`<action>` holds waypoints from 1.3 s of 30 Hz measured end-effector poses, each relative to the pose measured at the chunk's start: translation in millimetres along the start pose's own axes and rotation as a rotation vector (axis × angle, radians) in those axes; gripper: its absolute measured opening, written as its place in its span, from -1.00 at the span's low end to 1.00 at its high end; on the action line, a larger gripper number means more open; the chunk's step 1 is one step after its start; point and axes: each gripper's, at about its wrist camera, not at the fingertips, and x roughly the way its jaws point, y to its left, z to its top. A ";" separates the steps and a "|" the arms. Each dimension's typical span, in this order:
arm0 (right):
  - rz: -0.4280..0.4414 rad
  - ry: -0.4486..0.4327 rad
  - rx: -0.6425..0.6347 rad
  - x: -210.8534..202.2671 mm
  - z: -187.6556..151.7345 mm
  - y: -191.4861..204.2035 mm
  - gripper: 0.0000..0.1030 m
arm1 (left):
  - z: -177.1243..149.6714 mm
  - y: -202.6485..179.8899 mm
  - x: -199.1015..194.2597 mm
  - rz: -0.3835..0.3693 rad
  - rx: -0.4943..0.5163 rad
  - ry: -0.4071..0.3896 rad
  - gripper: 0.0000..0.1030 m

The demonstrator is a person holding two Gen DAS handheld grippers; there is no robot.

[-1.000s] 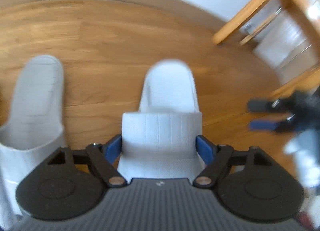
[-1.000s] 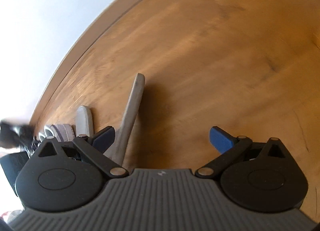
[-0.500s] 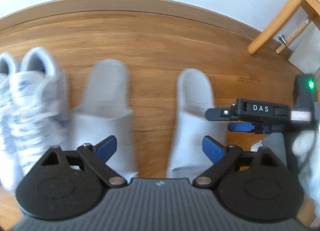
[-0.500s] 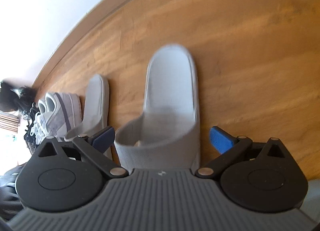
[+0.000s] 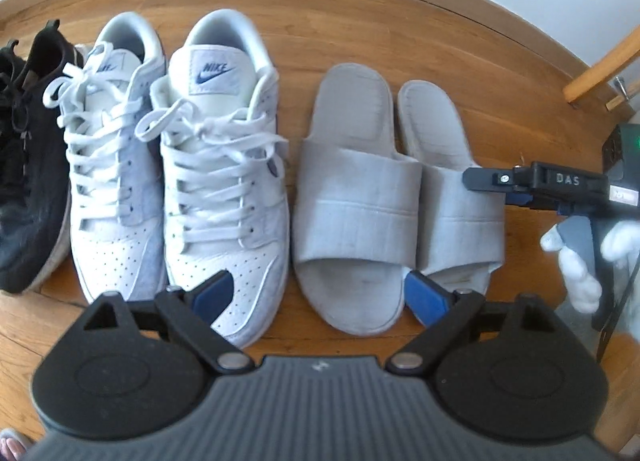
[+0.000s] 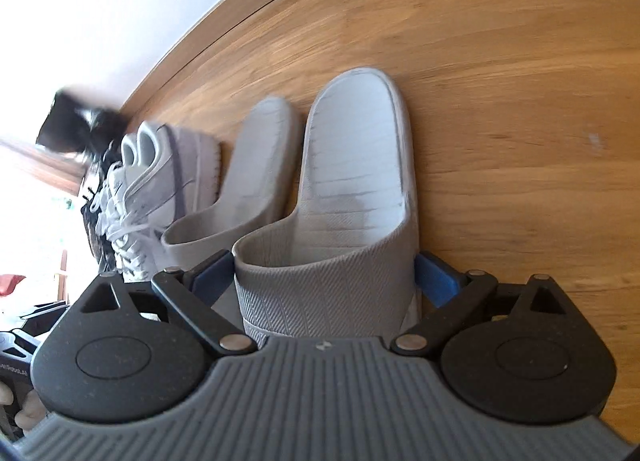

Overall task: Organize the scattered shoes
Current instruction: 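Place the light grey slide beside the first and open the left tool, then move the left tool to a grey NiCi slide and close on it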

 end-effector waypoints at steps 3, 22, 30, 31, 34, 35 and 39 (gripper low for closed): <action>-0.024 -0.005 -0.001 3.1 -2.5 8.6 0.96 | -3.5 -0.1 -4.9 -0.009 0.003 -0.004 0.79; 0.302 -0.112 0.564 -178.6 -118.4 5.2 0.99 | -35.0 -114.3 -29.6 -0.293 0.461 0.067 0.80; 0.084 -0.226 0.718 -234.2 -228.1 -9.4 0.99 | -72.7 -162.9 -5.1 -0.290 0.619 0.091 0.80; 0.057 -0.226 0.722 -236.0 -239.3 -9.2 0.99 | -73.9 -162.3 -1.8 -0.286 0.618 0.096 0.80; -0.014 -0.192 0.706 -230.8 -257.5 -6.8 0.99 | -76.3 -159.5 0.8 -0.269 0.649 0.066 0.80; -0.050 -0.169 0.690 -225.8 -264.3 -5.3 0.99 | -77.9 -159.8 -2.4 -0.273 0.685 0.027 0.80; -0.119 -0.125 0.627 -214.1 -266.4 -2.4 0.99 | -87.9 -167.9 -7.6 -0.254 0.906 -0.087 0.83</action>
